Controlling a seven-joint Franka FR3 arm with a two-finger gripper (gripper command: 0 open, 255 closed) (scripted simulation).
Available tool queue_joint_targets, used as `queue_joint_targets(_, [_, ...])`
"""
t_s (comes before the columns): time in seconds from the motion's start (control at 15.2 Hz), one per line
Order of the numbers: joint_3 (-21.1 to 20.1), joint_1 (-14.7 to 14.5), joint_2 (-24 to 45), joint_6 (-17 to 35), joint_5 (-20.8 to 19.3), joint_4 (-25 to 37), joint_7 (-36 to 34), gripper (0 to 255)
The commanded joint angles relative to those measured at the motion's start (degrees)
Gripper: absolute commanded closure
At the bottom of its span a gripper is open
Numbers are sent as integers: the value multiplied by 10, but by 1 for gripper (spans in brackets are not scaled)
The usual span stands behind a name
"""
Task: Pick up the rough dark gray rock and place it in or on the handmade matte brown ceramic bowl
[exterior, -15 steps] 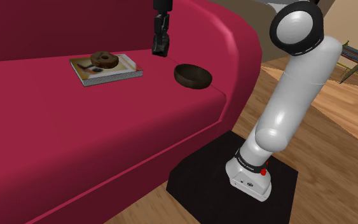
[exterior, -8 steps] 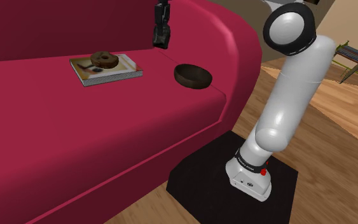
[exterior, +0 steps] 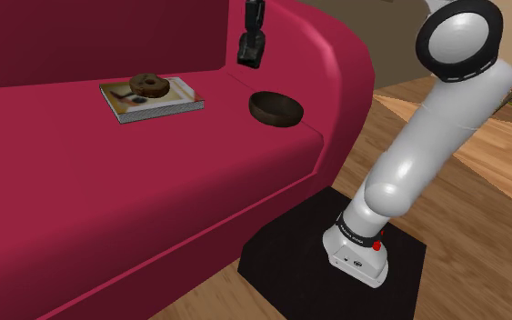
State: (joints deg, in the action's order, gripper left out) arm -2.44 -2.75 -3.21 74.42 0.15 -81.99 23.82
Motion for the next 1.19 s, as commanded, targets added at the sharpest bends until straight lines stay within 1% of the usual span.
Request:
queue_joint_targets(0.0, [5,4,-51,7,1,-59,9,255])
queue_joint_targets(0.4, [19,12,-180,-5,-2,-175,32,255])
queue_joint_targets(0.46, [20,12,-187,-7,-2,-180,33,255])
queue_joint_targets(1.12, [21,12,-220,71,-2,-291,33,255])
